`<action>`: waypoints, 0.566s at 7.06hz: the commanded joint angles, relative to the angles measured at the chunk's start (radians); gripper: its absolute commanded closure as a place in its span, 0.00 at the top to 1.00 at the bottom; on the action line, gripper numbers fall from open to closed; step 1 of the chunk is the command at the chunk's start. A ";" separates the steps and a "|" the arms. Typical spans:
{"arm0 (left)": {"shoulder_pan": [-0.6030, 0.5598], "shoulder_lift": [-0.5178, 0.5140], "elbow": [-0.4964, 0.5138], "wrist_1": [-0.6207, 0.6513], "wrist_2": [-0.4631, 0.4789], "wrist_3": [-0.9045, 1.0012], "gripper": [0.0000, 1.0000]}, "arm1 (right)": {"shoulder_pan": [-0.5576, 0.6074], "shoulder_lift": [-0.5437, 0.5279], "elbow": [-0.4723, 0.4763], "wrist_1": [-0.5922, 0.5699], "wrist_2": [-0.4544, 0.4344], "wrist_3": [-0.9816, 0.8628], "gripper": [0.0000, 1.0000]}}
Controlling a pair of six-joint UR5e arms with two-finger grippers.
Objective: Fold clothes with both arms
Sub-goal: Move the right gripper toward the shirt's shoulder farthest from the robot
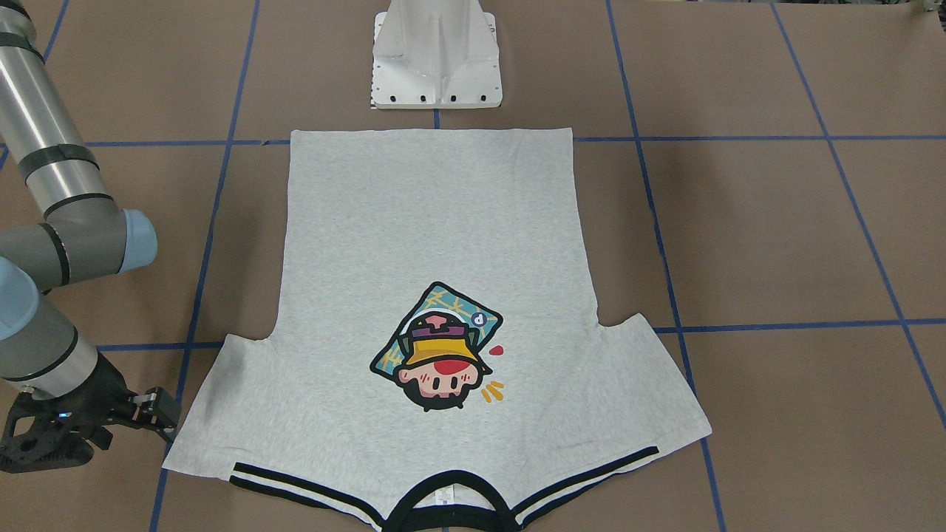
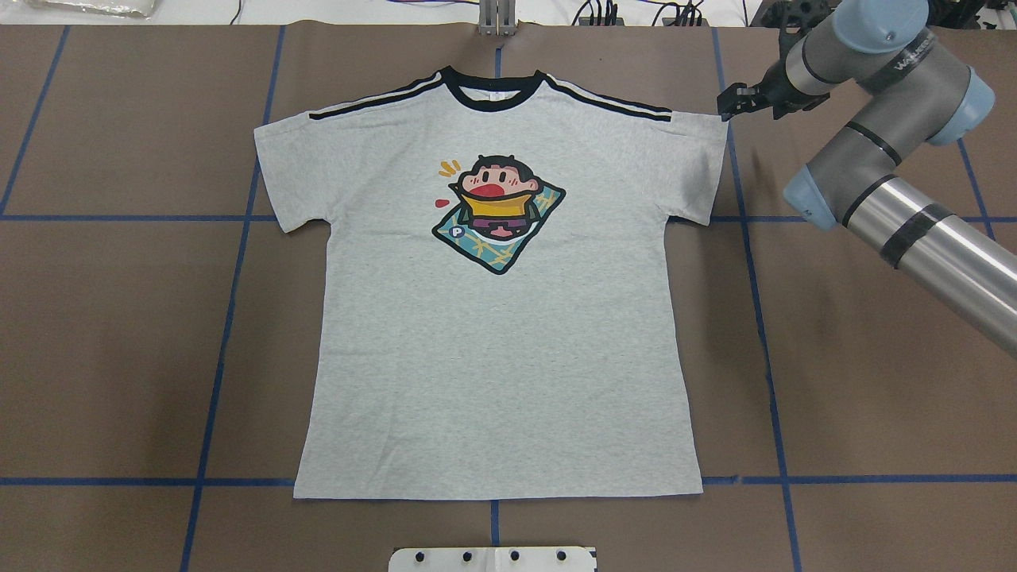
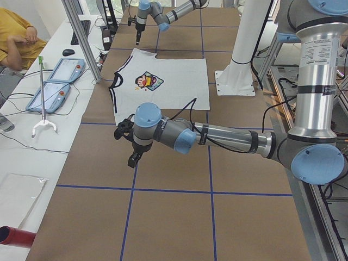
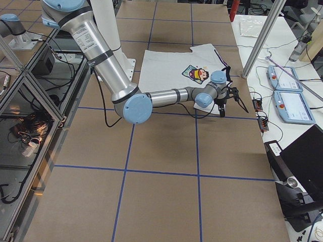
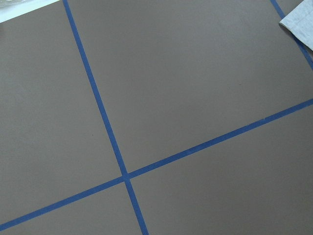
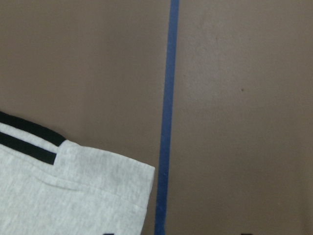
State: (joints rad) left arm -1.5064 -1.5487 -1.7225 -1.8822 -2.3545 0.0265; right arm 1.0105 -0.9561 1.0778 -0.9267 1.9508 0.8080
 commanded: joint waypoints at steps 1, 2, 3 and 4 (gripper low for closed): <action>0.000 0.001 0.000 0.000 0.000 0.001 1.00 | -0.024 0.031 -0.082 0.084 -0.090 0.060 0.90; 0.000 0.001 0.001 0.000 0.000 0.001 1.00 | -0.038 0.057 -0.160 0.151 -0.090 0.153 0.86; 0.000 0.001 0.001 0.000 0.000 0.001 1.00 | -0.039 0.098 -0.212 0.155 -0.082 0.178 0.83; 0.000 0.001 0.001 -0.002 0.000 0.001 1.00 | -0.039 0.105 -0.214 0.157 -0.070 0.215 0.75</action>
State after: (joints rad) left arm -1.5064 -1.5478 -1.7213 -1.8825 -2.3547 0.0276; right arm 0.9736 -0.8739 0.8948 -0.7839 1.8698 0.9724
